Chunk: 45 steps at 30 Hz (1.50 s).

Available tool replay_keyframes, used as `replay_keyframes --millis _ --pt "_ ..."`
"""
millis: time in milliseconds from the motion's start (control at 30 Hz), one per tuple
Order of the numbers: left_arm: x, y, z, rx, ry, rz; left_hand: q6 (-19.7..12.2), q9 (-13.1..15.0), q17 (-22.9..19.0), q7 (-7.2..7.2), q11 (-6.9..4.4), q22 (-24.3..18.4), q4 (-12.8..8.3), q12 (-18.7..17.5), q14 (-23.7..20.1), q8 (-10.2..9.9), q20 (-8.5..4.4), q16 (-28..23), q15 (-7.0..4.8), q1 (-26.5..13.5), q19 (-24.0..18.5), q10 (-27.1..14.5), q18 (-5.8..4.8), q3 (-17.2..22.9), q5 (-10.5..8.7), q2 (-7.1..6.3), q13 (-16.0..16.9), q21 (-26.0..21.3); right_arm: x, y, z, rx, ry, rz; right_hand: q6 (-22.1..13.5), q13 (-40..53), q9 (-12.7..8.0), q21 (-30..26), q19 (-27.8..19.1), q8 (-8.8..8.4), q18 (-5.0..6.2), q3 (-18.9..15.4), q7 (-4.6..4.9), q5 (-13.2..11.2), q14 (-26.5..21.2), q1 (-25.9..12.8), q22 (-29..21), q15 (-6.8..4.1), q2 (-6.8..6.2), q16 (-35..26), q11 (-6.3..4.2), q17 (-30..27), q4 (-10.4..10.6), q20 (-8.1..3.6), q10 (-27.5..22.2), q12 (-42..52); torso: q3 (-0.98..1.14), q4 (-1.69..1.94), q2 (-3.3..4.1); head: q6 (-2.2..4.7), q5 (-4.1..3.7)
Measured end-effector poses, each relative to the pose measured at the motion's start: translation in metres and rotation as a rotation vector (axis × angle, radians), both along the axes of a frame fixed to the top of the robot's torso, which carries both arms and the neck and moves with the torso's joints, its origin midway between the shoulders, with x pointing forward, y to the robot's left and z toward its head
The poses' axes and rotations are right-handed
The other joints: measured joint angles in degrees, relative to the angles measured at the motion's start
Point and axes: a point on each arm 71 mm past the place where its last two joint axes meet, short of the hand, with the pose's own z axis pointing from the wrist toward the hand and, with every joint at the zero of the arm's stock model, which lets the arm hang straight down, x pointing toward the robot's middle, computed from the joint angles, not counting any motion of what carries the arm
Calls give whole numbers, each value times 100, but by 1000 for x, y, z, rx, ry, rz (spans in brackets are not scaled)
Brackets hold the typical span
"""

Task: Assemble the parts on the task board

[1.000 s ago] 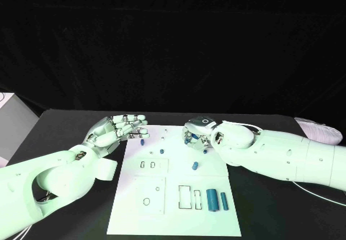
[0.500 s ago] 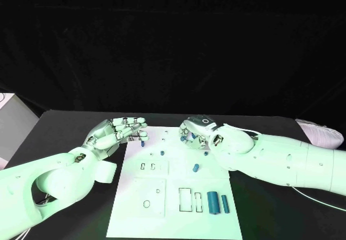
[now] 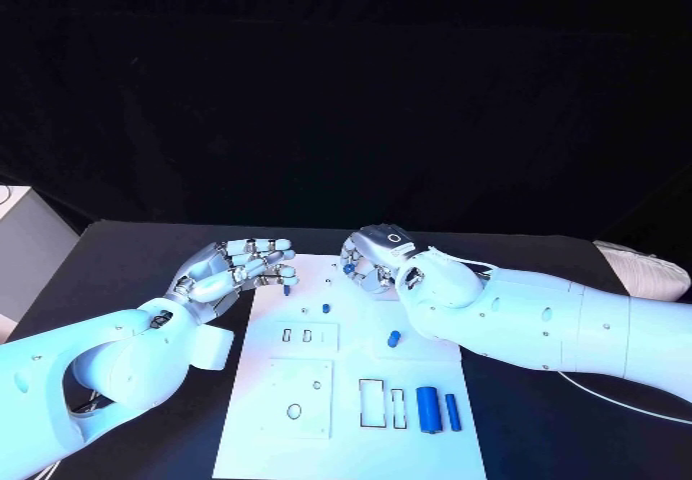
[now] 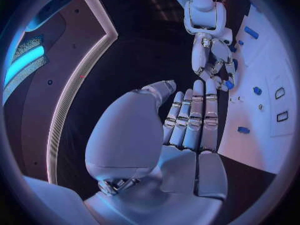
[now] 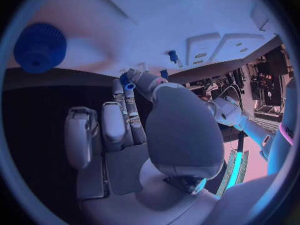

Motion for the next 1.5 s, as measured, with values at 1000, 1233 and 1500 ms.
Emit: replay_keyframes --millis 1000,1233,1500 --pt "1 -5 0 -2 2 -11 0 0 24 0 0 50 -30 -32 -20 0 -19 0 -20 -30 -83 0 1 31 0 30 0 83 12 20 2 9 -31 -41 -37 13 0 20 -1 20 1 -7 -11 4 2 -5 -2 3 5 -4 -11 4 -41 0 10 -62 -16 38 59 -34 33" --pt "1 -5 0 -2 2 -12 0 -8 69 0 0 143 -110 -32 -20 0 -21 0 -20 -60 -184 0 1 47 0 61 0 216 13 22 2 6 -30 -41 -56 23 0 20 -1 48 1 -10 -11 2 3 -5 -3 3 5 -4 -11 4 -44 0 10 -53 -20 37 70 -41 42" --pt "1 -6 1 -2 2 -13 0 -7 68 0 0 142 -110 -32 -20 0 -20 0 -20 -60 -184 0 0 47 0 61 0 216 14 24 1 -6 -22 -40 -70 23 0 19 -1 54 1 -15 -13 -7 3 -4 1 4 5 18 -11 8 -49 0 10 -51 -22 35 78 -58 46"
